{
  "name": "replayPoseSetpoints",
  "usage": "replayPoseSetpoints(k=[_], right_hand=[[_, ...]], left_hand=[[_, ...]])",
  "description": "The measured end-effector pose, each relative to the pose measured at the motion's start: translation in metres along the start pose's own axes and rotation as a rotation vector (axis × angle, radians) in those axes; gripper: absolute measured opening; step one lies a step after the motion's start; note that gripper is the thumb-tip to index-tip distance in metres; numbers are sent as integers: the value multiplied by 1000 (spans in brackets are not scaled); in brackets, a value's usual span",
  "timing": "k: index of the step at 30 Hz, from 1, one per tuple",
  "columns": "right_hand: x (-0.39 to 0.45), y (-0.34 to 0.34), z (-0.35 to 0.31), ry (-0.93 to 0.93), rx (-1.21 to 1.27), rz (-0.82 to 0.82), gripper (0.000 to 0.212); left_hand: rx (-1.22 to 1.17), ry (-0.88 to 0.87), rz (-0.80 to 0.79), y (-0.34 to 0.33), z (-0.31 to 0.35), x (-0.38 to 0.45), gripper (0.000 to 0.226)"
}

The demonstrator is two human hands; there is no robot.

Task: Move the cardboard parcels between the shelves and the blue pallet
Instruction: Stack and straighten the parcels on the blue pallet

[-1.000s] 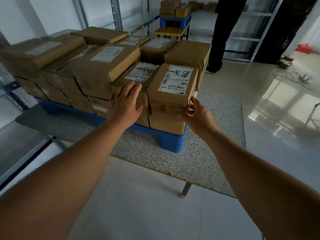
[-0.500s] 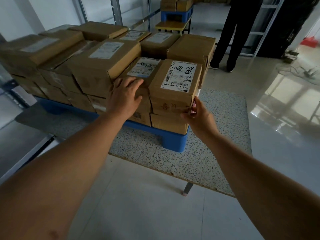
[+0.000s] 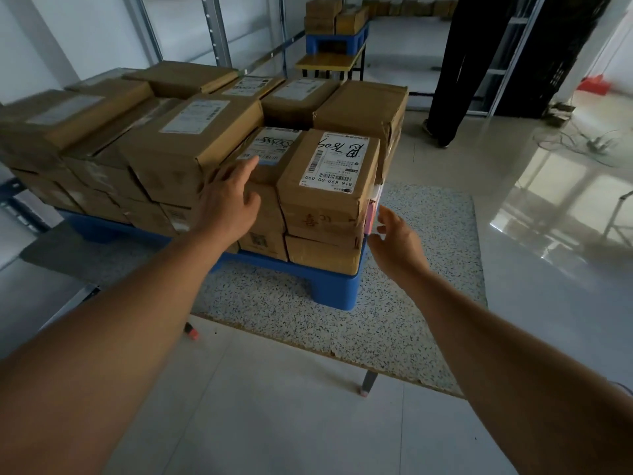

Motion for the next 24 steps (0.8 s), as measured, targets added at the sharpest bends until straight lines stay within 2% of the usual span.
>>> replayPoseSetpoints(k=[2, 5, 9, 13, 16, 19, 21, 24], right_hand=[[14, 15, 8, -47, -26, 61, 52], [39, 22, 15, -106, -40, 38, 53], [74, 18, 15, -134, 102, -31, 55], [116, 16, 17, -204, 501, -60, 47], [136, 8, 23, -293, 696, -100, 52], [143, -4, 22, -291, 707, -155, 57], [143, -9, 21, -253, 687, -158, 52], [143, -12, 17, -231, 687, -153, 50]], left_hand=[[-60, 13, 74, 13, 4, 7, 48], [-141, 38, 109, 20, 12, 28, 44], [-204, 30, -2, -1, 31, 64, 47], [-255, 64, -71, -28, 53, 96, 49], [-307, 111, -187, -52, 64, 113, 51], [-307, 181, -339, -74, 66, 116, 61], [-214, 209, -369, -79, 62, 114, 70], [-161, 192, -373, -82, 61, 111, 71]])
Point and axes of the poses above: each hand's wrist, its own x-axis towards the middle knuckle, its own y-axis out of the back of the hand, z = x × y, the point moved 10 cm from there along x, towards the middle knuckle, and after that the axes turned 5 degrees about z, right-handed, at the moved point
